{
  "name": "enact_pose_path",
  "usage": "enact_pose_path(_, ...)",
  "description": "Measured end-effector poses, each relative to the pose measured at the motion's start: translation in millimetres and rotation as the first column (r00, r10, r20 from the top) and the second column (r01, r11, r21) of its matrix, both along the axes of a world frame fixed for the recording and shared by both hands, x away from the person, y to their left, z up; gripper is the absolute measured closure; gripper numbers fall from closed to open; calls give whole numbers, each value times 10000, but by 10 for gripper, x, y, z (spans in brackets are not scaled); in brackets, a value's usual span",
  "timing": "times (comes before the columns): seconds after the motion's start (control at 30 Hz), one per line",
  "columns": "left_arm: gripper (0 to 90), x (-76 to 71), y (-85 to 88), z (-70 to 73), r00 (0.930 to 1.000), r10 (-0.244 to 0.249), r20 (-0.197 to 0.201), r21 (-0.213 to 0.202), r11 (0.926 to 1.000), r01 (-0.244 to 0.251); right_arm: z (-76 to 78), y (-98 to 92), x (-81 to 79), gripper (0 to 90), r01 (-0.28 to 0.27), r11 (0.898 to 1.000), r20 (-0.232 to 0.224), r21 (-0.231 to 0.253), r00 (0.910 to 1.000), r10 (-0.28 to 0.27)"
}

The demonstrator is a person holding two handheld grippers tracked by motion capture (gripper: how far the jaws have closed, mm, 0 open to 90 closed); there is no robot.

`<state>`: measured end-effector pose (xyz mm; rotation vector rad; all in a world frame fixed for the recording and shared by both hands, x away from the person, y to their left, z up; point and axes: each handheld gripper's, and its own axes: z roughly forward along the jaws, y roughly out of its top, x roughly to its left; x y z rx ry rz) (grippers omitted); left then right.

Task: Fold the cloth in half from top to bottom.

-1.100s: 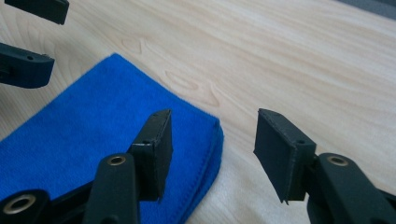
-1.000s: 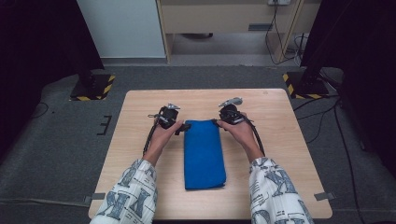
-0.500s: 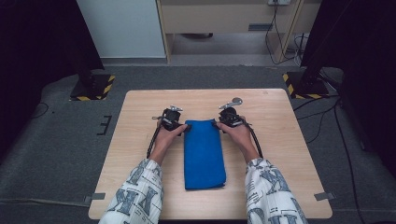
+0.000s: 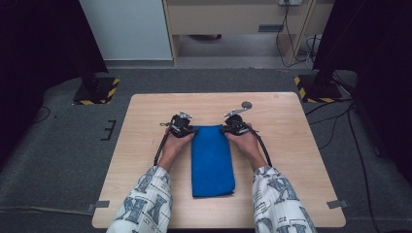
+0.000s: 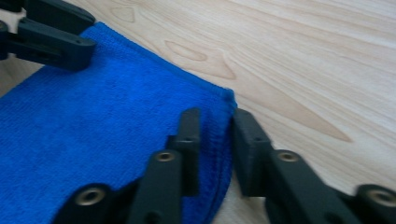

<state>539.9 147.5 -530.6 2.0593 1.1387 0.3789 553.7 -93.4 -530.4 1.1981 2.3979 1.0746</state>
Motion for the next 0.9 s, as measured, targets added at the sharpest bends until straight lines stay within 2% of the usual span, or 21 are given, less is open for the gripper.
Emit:
enact_pose_path(0.1,753,-27,-16,-2,10000,-60,-47,-104,9999,59,-21,2,-31,850,-2,9996,29,273,10000,1)
enact_pose_path(0.23,830,-45,-12,19,9997,-74,-218,-362,9993,66,-12,-15,-69,864,63,9988,56,494,10000,-66)
enact_pose_path(0.37,840,-74,-26,89,9998,-179,-2,-361,9992,179,53,-57,-127,866,78,9978,246,663,9997,-95)
enact_pose_path(0.47,840,-130,-48,206,9993,-272,255,-471,9985,284,122,-95,-182,866,147,9965,379,825,9991,-179)
enact_pose_path(0.57,839,-159,-56,259,9989,-298,364,-493,9983,315,194,-125,-248,865,162,9966,575,806,9981,-208)
enact_pose_path(0.6,839,-184,-58,318,9984,-287,494,-569,9979,315,224,-134,-268,865,150,9958,685,901,9974,-212)
enact_pose_path(0.63,841,-184,-58,318,9984,-287,494,-569,9979,315,224,-134,-268,865,150,9958,685,901,9974,-212)
enact_pose_path(0.67,843,-201,-45,381,9979,-203,614,-831,9962,254,275,-150,-304,867,120,9949,841,1005,9962,-205)
enact_pose_path(0.9,848,-248,-34,490,9959,-265,865,-923,9951,345,438,-180,-341,868,25,9942,1119,1071,9936,-145)
